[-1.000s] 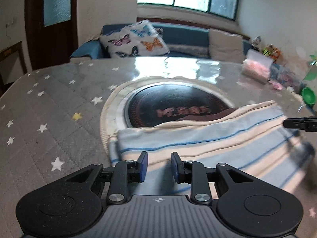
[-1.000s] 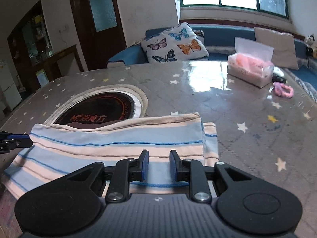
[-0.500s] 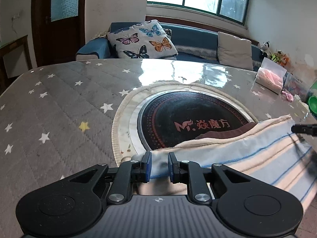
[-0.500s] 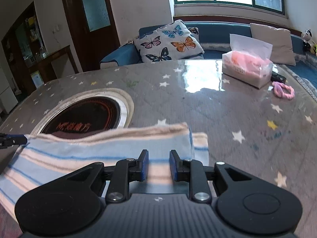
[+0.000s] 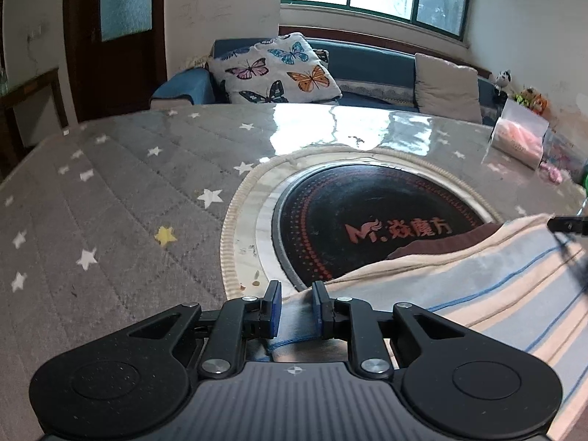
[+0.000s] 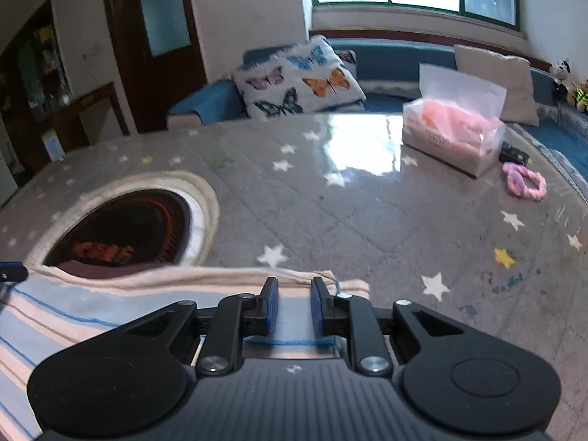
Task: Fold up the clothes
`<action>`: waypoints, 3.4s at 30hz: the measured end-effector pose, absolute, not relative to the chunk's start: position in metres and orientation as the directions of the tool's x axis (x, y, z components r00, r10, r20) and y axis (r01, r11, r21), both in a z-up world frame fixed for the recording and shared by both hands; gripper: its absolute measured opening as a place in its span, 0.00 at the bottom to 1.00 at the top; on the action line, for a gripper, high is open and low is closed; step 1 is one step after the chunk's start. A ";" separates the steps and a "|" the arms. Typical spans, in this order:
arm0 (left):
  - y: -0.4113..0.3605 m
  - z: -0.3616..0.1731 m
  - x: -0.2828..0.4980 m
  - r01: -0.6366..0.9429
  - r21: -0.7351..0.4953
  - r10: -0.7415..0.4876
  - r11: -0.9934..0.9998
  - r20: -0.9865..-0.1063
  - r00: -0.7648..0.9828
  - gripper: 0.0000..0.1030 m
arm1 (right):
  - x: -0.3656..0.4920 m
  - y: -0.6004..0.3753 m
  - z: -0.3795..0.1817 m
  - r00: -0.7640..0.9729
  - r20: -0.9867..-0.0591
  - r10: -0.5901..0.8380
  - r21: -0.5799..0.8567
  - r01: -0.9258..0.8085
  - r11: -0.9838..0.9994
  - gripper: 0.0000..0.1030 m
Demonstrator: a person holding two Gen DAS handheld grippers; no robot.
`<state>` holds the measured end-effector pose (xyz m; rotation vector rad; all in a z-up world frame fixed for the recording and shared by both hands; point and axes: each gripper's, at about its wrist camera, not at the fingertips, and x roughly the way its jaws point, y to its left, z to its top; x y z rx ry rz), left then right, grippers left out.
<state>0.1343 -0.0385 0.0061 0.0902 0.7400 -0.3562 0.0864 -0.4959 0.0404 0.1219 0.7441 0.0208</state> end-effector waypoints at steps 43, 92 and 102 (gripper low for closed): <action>0.077 0.032 0.043 0.158 -0.193 -0.245 0.969 -0.628 0.738 0.95 | -0.039 -0.171 0.046 0.650 -0.662 0.374 -0.287 -0.680 0.674 0.58; 0.015 0.035 0.065 0.070 -0.634 -0.574 0.770 -0.640 0.510 0.10 | -0.005 -0.308 0.078 0.693 -0.611 0.384 0.029 -0.465 0.885 0.17; -0.002 0.067 0.067 0.110 -0.634 -0.585 0.766 -0.614 0.530 0.10 | 0.083 -0.331 0.033 0.725 -0.666 0.177 -0.063 -0.291 0.955 0.17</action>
